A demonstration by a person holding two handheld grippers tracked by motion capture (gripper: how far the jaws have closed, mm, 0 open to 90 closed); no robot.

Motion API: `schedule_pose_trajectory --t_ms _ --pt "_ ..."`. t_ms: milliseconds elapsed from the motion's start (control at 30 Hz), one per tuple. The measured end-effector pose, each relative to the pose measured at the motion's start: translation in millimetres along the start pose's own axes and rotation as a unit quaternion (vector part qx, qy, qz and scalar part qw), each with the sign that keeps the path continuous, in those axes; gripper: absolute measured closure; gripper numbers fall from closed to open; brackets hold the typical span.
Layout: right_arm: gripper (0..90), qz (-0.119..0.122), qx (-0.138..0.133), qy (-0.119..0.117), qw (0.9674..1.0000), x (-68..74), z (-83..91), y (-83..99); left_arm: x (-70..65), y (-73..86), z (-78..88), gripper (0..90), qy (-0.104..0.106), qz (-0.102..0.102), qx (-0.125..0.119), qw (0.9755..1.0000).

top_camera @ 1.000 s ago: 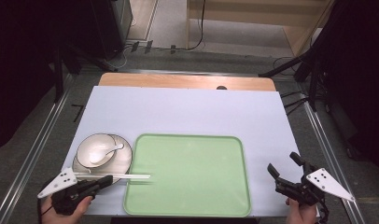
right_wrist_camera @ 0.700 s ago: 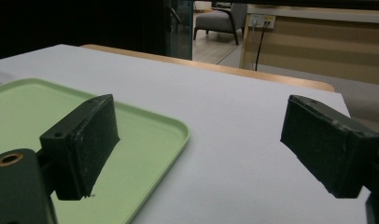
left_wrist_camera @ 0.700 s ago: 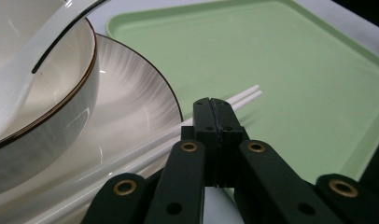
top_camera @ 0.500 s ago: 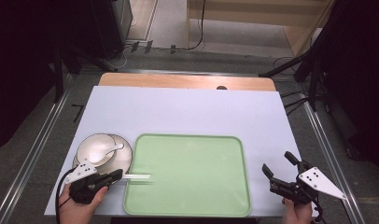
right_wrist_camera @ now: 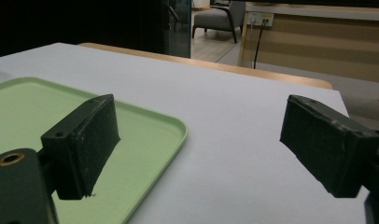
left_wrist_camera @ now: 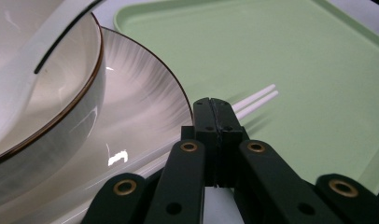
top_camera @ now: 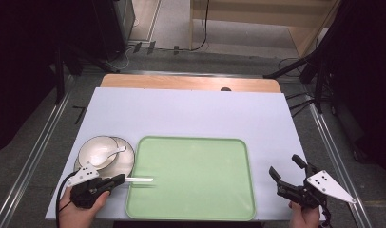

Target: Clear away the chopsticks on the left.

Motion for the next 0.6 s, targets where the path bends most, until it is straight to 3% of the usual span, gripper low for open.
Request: schedule_pose_trajectory --t_ms 267,400,500,600 --pt "11.5 0.007 0.007 -0.003 0.9999 3.4 -4.1 1.3 9.1 -3.6 -13.2 90.0 -0.029 0.022 0.006 0.9993" --pt "11.5 0.009 0.008 -0.003 0.9999 4.2 -4.6 1.4 7.6 -10.1 -11.7 90.0 -0.040 0.016 -0.009 0.9990" --pt "11.5 0.007 0.008 -0.003 0.9999 3.7 -3.6 1.6 6.9 -10.2 -10.3 90.0 -0.036 0.015 -0.011 0.9992" --pt "11.5 0.003 0.006 0.000 1.0000 1.0 -1.9 1.5 0.2 -8.4 -7.2 90.0 -0.012 -0.007 -0.005 0.9999"
Point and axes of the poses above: each handheld gripper's, and its own axes: z roughly backward along the jaws, y roughly out of its underside, x roughly to its left, the point moved 6 cm from there along -z, roughly forward along the jaws, and after that the axes turned 2 degrees about x, right-handed, at the moved point
